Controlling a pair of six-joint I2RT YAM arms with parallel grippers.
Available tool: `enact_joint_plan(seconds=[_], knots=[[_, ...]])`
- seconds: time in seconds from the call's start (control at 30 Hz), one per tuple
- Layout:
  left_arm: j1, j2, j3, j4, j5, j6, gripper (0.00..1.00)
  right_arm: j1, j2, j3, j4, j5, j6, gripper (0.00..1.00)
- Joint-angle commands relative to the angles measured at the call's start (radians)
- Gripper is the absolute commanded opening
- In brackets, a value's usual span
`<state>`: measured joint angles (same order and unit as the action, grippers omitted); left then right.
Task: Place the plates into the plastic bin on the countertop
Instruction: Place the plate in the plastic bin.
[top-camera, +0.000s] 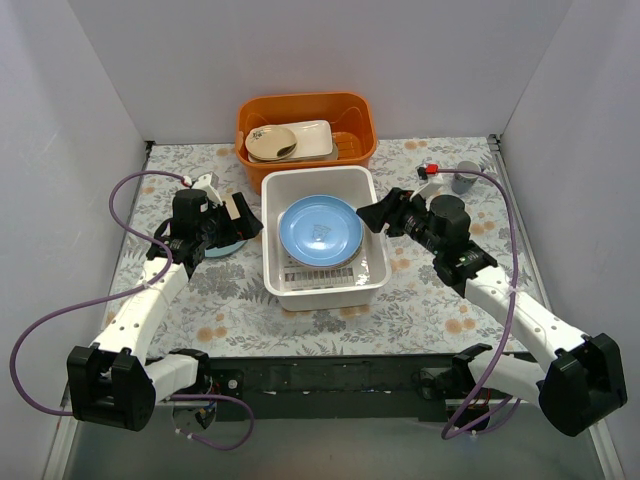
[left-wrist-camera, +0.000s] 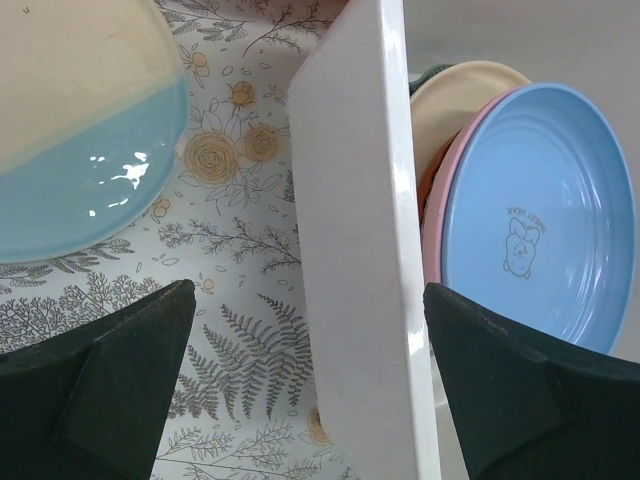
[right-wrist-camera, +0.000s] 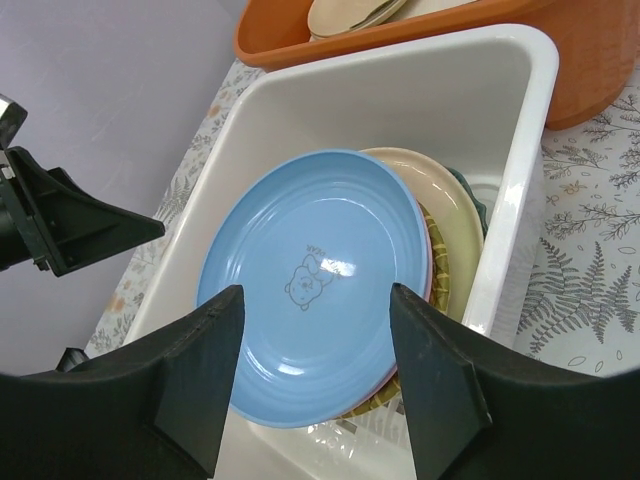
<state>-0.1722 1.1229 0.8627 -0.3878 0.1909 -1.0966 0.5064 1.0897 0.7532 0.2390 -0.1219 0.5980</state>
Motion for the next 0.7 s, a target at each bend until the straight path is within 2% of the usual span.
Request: enact_joint_plan(seconds=[0.0,0.43,0.67], knots=[[0.005,0.001,0.021,0.001,-0.028,0.021,0.98,0.006,-0.013,-0.005,0.052,0.010,-0.006,0.67],[0.034,0.093,0.079,-0.020,-0.091,0.023,0.98,0.004,-0.036,0.001,0.031,0.015,-0.017,0.67],[0.164,0.215,0.140,-0.023,0.036,-0.011,0.98,0.003,-0.043,0.011,0.014,0.008,-0.032,0.67]])
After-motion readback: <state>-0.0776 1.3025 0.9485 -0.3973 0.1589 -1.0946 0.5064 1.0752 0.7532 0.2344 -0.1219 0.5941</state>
